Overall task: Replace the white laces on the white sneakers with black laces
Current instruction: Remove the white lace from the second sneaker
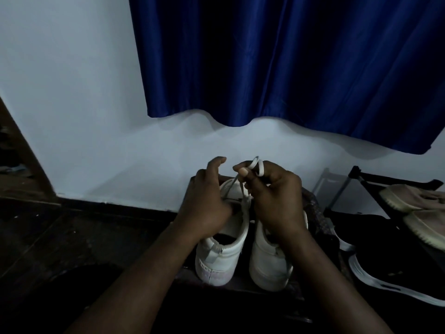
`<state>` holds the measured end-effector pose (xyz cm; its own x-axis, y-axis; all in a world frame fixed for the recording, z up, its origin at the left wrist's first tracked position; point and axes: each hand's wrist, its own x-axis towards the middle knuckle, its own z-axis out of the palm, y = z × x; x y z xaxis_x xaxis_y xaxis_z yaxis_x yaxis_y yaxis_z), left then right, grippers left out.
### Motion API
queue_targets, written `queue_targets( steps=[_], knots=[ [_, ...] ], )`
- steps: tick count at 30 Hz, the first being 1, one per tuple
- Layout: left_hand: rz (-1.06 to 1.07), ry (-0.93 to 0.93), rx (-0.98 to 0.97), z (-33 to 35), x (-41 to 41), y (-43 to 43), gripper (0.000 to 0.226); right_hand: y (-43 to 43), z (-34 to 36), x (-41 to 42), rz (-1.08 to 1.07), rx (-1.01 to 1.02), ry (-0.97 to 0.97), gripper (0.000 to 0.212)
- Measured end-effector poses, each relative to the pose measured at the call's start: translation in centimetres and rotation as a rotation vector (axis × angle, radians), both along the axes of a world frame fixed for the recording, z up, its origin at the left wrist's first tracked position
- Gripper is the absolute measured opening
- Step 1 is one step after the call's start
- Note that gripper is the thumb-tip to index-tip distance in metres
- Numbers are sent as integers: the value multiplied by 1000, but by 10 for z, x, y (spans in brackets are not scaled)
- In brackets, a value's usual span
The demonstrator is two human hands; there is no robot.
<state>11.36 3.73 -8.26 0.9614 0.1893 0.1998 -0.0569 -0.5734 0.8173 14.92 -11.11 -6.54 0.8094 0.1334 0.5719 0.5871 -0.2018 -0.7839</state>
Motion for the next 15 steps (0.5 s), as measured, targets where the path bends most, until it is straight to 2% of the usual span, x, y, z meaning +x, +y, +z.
queue_targets(
  steps=[3,8,10,13,15],
  knots=[
    [39,-51,10,0,1,-1,84,10,21,-9,115,117,49,11],
    [96,-47,-19,-3,-1,-1,81,16,85,-33,285,410,-153,14],
    [84,-86,-22,-4,0,2,75,15,98,-38,309,463,-197,15],
    [-23,-284,-38,3,0,2,45,18,99,-44,292,473,-94,15],
    [-42,-394,27,10,-3,-1,34,20,96,-49,294,475,5,15]
  ],
)
